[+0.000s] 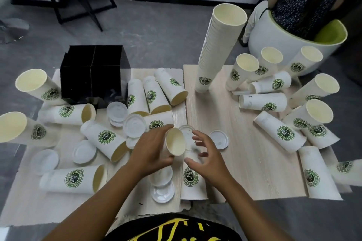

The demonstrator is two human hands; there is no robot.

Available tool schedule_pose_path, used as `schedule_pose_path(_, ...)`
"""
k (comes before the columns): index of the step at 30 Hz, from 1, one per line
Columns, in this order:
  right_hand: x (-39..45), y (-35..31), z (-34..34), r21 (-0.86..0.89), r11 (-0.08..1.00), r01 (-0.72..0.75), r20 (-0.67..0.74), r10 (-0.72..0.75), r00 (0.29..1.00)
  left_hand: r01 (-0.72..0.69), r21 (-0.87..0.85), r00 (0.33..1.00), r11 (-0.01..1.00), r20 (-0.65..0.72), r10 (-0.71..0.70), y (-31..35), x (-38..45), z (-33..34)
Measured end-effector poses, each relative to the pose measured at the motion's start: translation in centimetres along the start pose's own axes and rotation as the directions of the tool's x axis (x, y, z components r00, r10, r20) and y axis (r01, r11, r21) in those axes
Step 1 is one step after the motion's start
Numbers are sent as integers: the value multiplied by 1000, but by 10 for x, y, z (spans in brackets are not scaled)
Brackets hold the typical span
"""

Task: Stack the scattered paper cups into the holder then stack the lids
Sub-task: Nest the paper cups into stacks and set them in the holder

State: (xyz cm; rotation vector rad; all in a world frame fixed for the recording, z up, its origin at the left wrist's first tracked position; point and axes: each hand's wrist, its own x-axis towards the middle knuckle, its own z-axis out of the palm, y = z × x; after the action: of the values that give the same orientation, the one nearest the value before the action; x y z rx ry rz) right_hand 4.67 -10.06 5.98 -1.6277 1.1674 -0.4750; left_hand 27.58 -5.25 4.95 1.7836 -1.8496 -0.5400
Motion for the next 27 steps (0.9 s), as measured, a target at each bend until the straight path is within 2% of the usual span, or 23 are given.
schedule_pose_path(6,-1,-17,-2,-2,997,83,11,-83,996,123,-281,969,952,-175,-176,26,-17,-20)
schedule_pose_path(13,2,-43,6,18,983,184,99,-185,978,176,-425,895,888,-307,-324,47,-43,-45)
schedule_pose_path(22,8,-76,42,97,949,299,332,-314,889,245,-507,711,827,-486,-508,63,-104,-79)
schedule_pose_path(27,3,-89,78,128,935,332,426,-354,833,284,-506,607,815,-563,-561,60,-157,-97)
